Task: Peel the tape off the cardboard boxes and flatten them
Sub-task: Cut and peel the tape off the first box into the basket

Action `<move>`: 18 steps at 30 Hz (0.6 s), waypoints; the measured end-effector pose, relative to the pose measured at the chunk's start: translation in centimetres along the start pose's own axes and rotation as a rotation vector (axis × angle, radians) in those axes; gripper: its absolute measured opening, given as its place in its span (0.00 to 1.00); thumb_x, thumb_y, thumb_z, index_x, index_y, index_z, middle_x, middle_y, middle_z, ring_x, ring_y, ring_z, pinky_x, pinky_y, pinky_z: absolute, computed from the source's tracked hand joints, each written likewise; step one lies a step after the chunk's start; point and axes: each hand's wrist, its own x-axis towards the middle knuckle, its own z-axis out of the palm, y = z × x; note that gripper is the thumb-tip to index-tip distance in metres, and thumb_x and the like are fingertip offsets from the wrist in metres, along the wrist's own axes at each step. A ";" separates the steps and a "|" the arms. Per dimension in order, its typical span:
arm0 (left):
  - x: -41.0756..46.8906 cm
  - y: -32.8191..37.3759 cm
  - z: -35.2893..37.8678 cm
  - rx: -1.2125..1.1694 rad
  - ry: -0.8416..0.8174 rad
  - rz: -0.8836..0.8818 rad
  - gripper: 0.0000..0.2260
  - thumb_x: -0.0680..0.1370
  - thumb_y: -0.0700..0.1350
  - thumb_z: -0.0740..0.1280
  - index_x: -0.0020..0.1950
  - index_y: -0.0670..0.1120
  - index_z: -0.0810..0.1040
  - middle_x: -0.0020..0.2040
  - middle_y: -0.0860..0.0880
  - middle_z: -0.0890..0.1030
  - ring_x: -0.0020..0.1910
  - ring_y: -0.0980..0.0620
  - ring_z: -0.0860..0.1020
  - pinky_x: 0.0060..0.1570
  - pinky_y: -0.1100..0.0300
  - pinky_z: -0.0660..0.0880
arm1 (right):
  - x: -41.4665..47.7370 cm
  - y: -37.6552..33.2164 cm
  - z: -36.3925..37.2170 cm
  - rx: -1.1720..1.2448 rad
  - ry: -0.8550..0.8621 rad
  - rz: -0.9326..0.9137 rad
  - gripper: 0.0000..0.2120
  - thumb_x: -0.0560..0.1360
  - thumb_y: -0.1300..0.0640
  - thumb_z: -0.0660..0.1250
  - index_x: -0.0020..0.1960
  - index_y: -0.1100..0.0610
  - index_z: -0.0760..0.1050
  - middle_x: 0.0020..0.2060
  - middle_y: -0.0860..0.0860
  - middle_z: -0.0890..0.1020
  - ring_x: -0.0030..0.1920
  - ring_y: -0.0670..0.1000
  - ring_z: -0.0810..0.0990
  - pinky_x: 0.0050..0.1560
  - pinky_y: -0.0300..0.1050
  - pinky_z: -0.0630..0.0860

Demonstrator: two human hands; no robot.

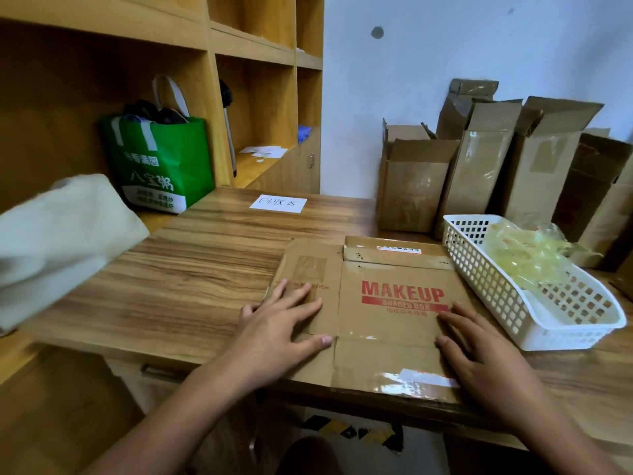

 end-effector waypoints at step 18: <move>-1.9 -4.6 -4.1 -0.524 0.437 -0.168 0.28 0.71 0.54 0.78 0.70 0.55 0.77 0.78 0.57 0.63 0.76 0.55 0.63 0.73 0.60 0.60 | 1.9 -4.9 -1.0 0.732 0.027 0.327 0.25 0.75 0.62 0.74 0.67 0.44 0.76 0.55 0.57 0.83 0.50 0.58 0.85 0.57 0.61 0.80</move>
